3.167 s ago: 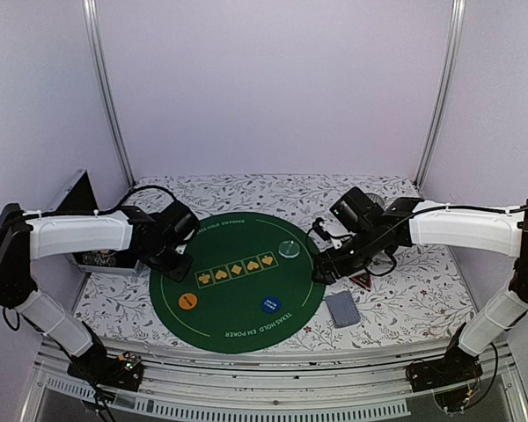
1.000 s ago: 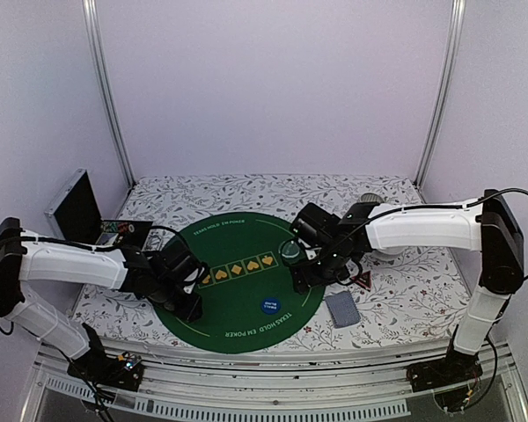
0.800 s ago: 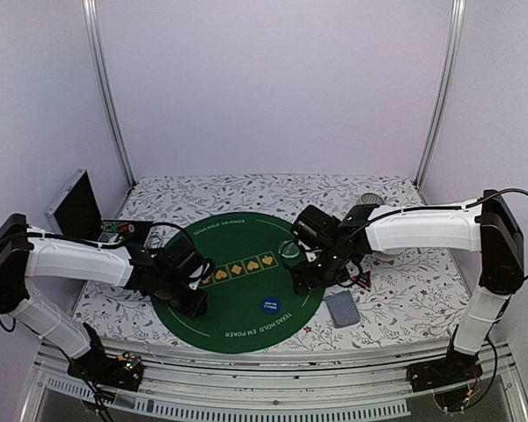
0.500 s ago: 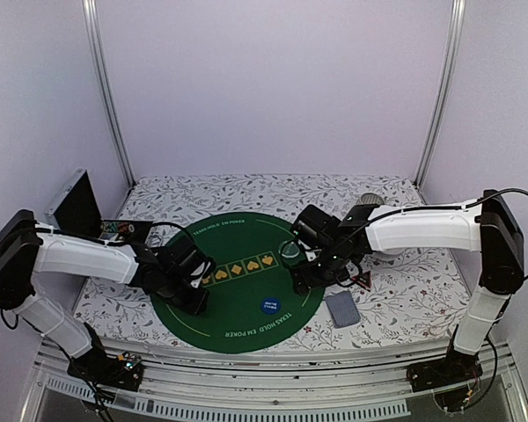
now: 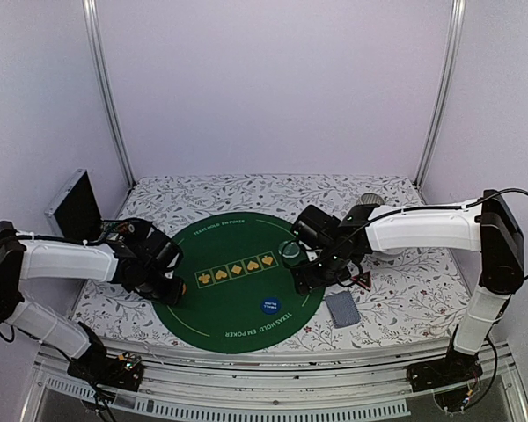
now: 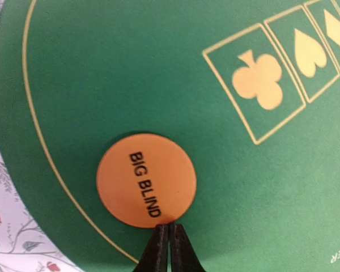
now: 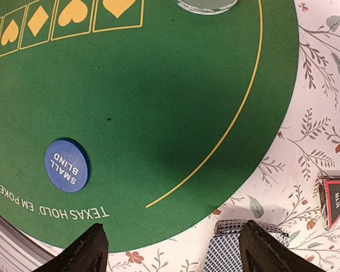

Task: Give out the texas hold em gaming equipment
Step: Move the big blind button to the big blind area, then adjust the small blind button in the small blind area.

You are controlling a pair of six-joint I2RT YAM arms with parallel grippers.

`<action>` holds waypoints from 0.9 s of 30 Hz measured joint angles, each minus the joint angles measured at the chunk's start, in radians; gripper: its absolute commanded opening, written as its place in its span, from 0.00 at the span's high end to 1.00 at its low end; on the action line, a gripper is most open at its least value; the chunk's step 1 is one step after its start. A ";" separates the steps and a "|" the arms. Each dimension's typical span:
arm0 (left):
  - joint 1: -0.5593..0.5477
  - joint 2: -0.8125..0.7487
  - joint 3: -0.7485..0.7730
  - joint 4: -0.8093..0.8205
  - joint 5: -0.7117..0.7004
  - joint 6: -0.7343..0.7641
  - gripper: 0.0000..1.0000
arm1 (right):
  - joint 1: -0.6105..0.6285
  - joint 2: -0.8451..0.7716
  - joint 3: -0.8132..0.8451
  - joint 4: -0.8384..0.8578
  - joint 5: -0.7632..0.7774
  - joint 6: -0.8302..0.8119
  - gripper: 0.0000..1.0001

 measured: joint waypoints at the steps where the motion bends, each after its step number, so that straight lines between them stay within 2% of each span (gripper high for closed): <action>1: 0.012 -0.003 0.000 0.000 -0.006 0.000 0.93 | 0.000 0.000 0.000 -0.002 0.002 0.000 0.18; 9: 0.077 -0.072 -0.019 0.024 -0.017 0.007 0.95 | 0.000 -0.001 0.000 -0.011 0.002 0.005 0.19; 13: 0.077 -0.136 -0.030 0.029 -0.004 0.007 0.91 | 0.007 0.008 0.024 -0.019 -0.016 0.012 0.19; 15: 0.077 -0.179 -0.029 0.032 -0.002 0.015 0.87 | 0.021 0.050 0.084 -0.022 -0.031 0.010 0.21; 19: 0.077 -0.231 0.003 0.024 -0.007 0.059 0.85 | 0.064 0.180 0.213 -0.005 -0.070 -0.004 0.24; 24: 0.085 -0.251 0.079 0.023 -0.016 0.113 0.84 | 0.091 0.295 0.282 0.001 -0.125 -0.019 0.25; 27: 0.095 -0.264 0.102 0.025 -0.015 0.141 0.83 | 0.093 0.354 0.336 -0.027 -0.130 -0.020 0.31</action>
